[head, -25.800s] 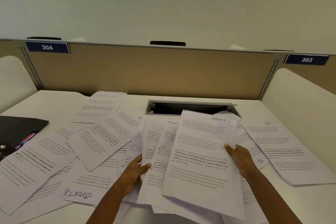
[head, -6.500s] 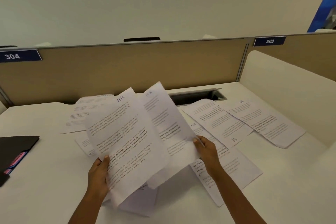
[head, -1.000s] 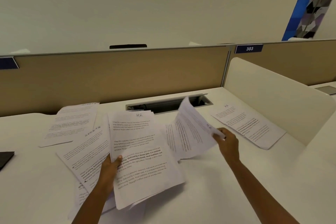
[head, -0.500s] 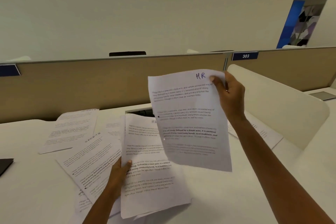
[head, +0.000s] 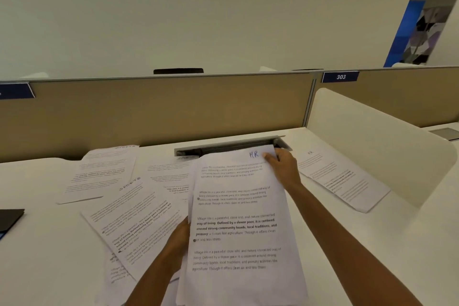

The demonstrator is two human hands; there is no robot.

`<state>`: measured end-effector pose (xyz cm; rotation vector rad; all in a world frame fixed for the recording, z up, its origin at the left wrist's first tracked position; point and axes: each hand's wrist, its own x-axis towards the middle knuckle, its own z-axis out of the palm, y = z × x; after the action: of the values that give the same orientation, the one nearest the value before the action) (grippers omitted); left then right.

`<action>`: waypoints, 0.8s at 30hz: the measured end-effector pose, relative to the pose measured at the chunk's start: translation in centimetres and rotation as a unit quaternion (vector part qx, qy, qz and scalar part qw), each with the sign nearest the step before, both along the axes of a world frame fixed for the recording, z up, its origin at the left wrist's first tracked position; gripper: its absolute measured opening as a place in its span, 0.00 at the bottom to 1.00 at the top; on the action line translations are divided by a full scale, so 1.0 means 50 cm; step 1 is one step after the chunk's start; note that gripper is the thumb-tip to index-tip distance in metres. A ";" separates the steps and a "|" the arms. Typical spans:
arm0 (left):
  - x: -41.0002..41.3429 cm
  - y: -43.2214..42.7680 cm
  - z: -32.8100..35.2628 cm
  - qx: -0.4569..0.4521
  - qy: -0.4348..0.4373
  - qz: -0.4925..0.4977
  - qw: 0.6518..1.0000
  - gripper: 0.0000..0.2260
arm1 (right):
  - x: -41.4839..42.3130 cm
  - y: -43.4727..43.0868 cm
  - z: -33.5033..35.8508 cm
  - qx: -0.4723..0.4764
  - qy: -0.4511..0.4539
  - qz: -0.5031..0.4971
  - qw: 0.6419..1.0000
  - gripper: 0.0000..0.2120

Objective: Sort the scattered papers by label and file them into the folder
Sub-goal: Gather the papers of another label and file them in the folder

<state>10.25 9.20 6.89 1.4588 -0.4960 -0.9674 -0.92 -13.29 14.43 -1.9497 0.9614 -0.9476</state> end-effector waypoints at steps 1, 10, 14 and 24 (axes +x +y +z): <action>0.000 0.001 -0.002 0.005 0.009 -0.002 1.000 0.09 | 0.001 -0.003 -0.014 0.010 0.011 -0.006 1.000 0.12; 0.002 -0.002 -0.023 0.011 0.113 0.018 0.993 0.07 | -0.007 -0.009 -0.076 0.139 0.041 -0.060 0.988 0.21; 0.021 -0.005 -0.048 0.011 0.177 0.041 0.983 0.06 | -0.027 -0.004 -0.109 0.266 0.051 -0.028 0.962 0.23; 0.017 -0.052 -0.056 -0.028 0.170 0.063 0.983 0.13 | -0.055 0.037 -0.182 0.374 0.091 0.144 0.912 0.11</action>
<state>11.10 6.62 4.11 1.2270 -0.1772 -1.0657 -3.66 -11.45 5.35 -1.4595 0.9230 -0.1677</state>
